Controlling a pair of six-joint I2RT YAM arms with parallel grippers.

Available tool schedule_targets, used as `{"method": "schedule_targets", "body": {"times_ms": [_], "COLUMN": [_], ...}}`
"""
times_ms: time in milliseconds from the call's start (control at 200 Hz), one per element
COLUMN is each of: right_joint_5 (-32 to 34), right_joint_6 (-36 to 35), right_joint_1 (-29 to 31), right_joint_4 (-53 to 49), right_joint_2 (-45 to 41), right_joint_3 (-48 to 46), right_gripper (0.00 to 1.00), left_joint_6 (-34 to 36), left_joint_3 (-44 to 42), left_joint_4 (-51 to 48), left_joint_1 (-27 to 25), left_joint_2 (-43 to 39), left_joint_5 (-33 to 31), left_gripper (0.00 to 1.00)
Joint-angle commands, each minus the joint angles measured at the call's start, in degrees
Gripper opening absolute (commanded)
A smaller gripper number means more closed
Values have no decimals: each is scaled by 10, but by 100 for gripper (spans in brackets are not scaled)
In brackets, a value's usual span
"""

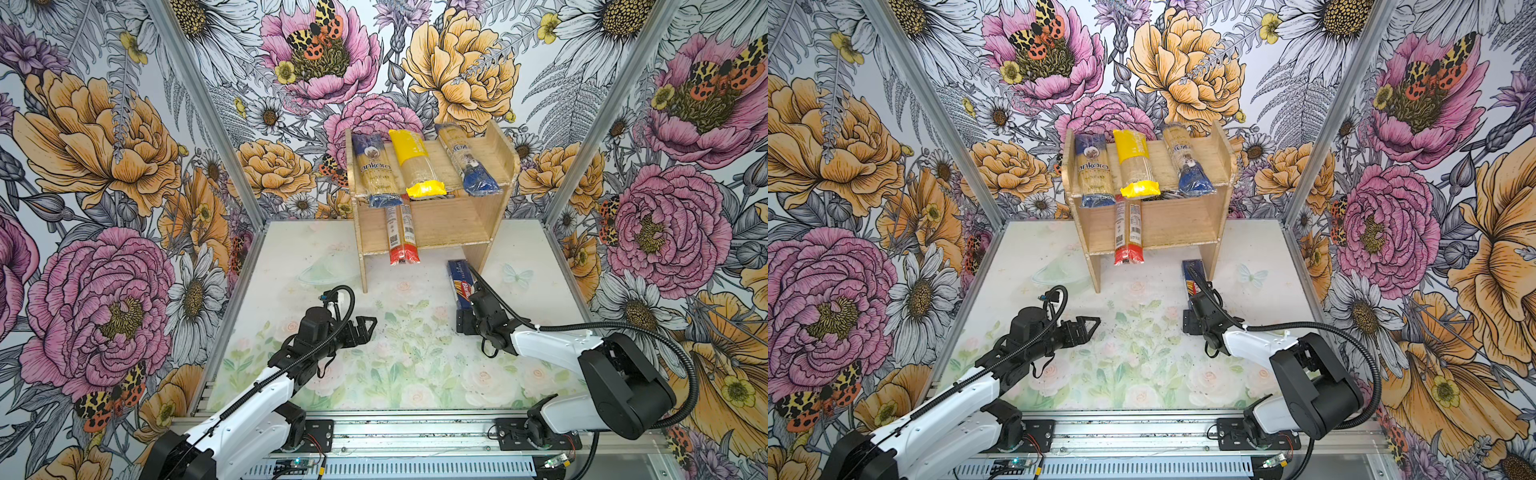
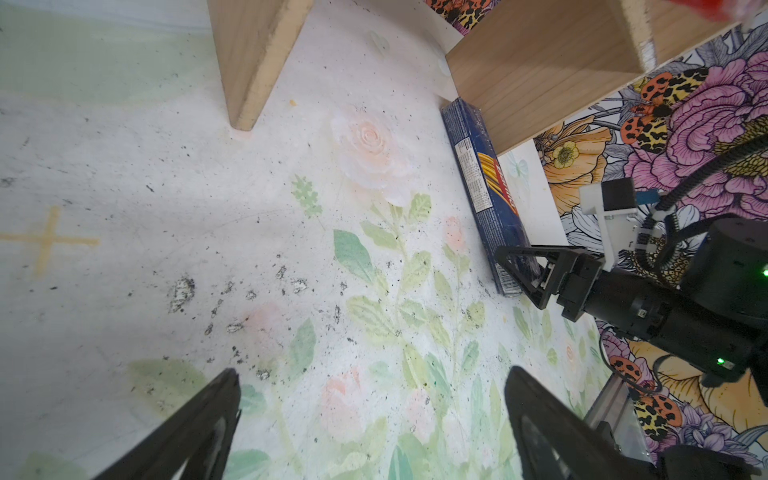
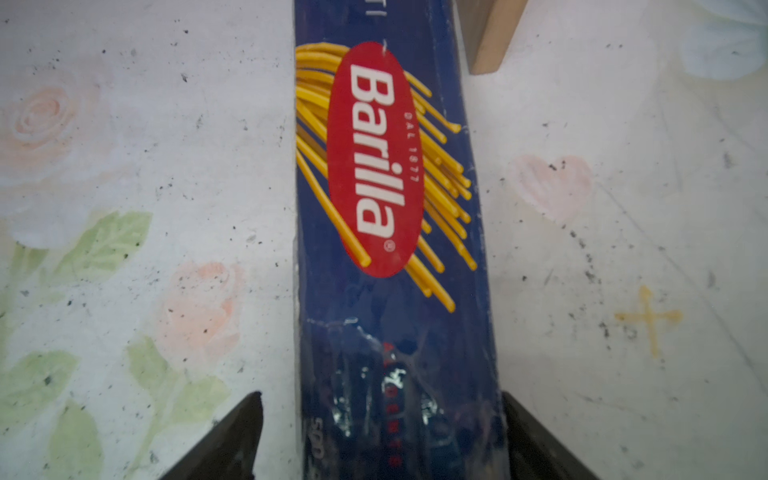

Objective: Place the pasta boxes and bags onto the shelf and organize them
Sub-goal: 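Close the right gripper on the Barilla box's near end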

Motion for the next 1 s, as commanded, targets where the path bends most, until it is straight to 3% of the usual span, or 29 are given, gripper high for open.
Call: {"method": "schedule_targets", "body": {"times_ms": [0, 996], "right_joint_5": [-6, 45], "right_joint_6": [-9, 26], "right_joint_1": [7, 48], "right_joint_4": [39, 76], "right_joint_2": [11, 36], "right_joint_3": [-9, -38], "right_gripper": [85, 76], "left_joint_6": [2, 4], "left_joint_3": [2, -7], "left_joint_4": [14, 16], "left_joint_1": [-5, -5], "left_joint_2": [-5, -9], "left_joint_5": [-11, -11], "left_gripper": [99, 99]}}
